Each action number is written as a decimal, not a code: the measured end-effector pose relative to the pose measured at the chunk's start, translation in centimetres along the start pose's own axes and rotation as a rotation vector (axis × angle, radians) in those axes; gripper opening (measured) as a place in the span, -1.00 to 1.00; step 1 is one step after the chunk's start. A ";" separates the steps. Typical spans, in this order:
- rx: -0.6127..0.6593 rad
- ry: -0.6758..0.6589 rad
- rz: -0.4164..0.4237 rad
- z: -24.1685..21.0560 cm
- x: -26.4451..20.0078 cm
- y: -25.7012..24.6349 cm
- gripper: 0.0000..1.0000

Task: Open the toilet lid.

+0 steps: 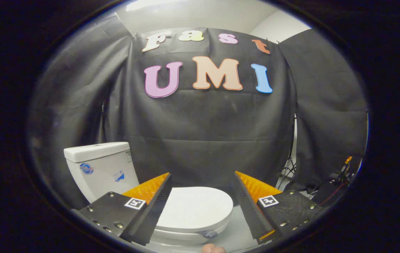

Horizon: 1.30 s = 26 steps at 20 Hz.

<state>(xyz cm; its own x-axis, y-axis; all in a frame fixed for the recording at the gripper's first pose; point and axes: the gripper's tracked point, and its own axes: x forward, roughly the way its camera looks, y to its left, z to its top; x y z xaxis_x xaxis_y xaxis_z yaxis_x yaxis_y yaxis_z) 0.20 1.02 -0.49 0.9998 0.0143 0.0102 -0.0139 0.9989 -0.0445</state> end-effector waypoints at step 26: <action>0.026 0.591 -0.058 -22.2 2.6 -4.9 1.00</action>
<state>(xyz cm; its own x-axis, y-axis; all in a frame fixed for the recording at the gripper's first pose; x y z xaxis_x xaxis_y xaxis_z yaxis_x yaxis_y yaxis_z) 3.07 -4.78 -22.39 0.8352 -0.0601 -0.5466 0.0485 0.9982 -0.0356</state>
